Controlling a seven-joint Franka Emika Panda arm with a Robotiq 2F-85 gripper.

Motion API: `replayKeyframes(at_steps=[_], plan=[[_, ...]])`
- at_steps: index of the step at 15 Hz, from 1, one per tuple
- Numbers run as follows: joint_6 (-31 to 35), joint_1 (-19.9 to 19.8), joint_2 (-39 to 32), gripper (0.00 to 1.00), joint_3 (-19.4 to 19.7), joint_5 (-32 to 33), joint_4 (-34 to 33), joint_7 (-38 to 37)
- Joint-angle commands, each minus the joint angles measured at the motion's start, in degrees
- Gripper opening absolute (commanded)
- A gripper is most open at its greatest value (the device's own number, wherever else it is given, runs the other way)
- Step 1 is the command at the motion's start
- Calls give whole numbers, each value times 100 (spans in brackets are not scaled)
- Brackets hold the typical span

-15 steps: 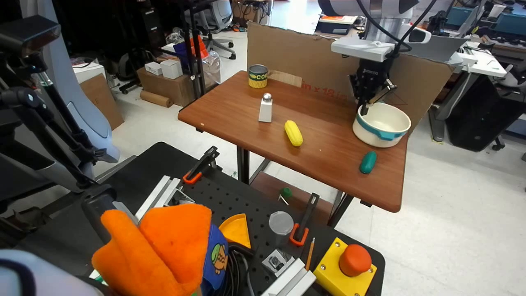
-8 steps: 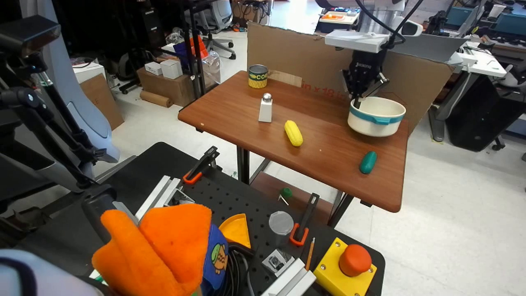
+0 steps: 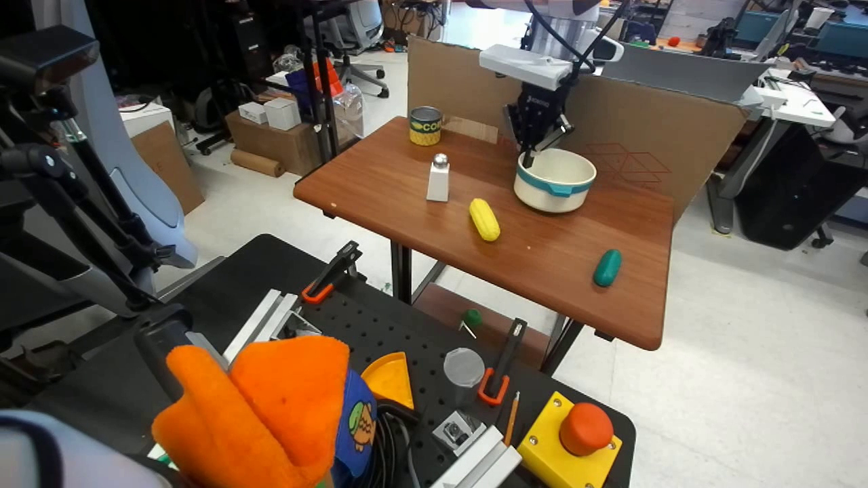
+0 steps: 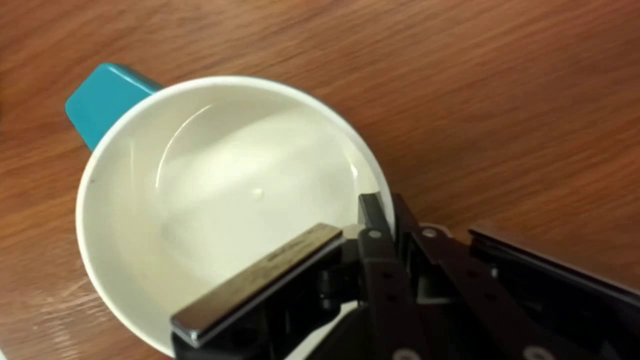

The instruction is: Move the pot to the left

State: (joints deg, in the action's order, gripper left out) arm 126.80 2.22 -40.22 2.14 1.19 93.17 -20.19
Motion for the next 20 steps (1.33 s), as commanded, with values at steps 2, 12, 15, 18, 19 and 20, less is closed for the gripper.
replayKeyframes(at_steps=[2, 12, 15, 18, 19, 20], plan=[[711, 170, 328, 4, -214, -320, 621, 168], [488, 123, 810, 68, -281, -661, 912, 187], [-51, 57, 1646, 88, -245, -781, 1387, 326], [-240, 124, 1487, 100, -149, -614, 1112, 169], [-343, 102, 1706, 89, -132, -608, 1213, 166], [-341, 97, 1768, 96, -131, -607, 1233, 166]])
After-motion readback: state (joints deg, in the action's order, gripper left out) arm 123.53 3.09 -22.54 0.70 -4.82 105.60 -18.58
